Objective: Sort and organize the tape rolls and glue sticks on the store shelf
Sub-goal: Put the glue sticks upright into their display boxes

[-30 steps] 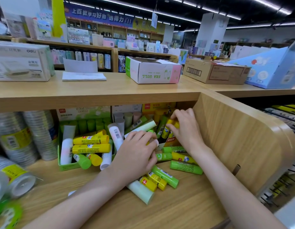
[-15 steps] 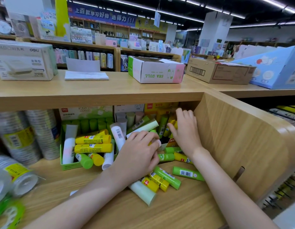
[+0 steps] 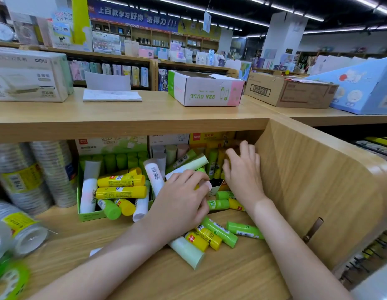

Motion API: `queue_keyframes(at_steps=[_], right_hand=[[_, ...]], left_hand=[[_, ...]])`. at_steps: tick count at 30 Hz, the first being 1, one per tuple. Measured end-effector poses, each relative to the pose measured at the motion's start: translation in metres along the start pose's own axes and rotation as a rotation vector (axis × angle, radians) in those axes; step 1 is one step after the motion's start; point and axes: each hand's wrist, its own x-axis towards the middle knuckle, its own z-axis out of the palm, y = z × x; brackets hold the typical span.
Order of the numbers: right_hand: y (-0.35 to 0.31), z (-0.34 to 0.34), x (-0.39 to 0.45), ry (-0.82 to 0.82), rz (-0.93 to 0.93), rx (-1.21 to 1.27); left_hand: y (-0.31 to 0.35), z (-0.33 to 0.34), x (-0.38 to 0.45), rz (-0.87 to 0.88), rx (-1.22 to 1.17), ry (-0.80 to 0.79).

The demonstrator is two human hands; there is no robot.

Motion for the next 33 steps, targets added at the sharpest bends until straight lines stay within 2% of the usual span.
queue_keyframes(at_steps=[4, 11, 14, 21, 24, 27, 30, 33], right_hand=[[-0.002, 0.001, 0.0, -0.026, 0.003, -0.01], [0.0, 0.002, -0.001, -0.008, 0.002, 0.129], [-0.002, 0.002, 0.006, -0.064, -0.014, 0.067], [0.004, -0.003, 0.003, 0.03, -0.021, -0.027], [0.007, -0.007, 0.006, 0.004, -0.062, -0.014], [0.007, -0.007, 0.004, -0.004, -0.098, 0.046], [0.007, -0.018, 0.003, 0.069, -0.09, 0.157], [0.006, -0.04, 0.001, 0.097, -0.041, 0.364]], left_hand=[[0.0, 0.001, -0.001, 0.005, 0.01, 0.0], [0.001, 0.0, -0.001, 0.008, -0.001, 0.008], [0.0, 0.001, 0.0, 0.005, -0.007, 0.001], [0.0, 0.0, 0.0, 0.005, -0.002, -0.01], [0.001, -0.001, 0.0, -0.002, 0.004, -0.02], [0.001, -0.002, 0.0, 0.004, 0.006, -0.049], [0.002, -0.002, -0.001, 0.036, 0.021, -0.074], [0.001, -0.002, 0.0, 0.039, 0.025, -0.074]])
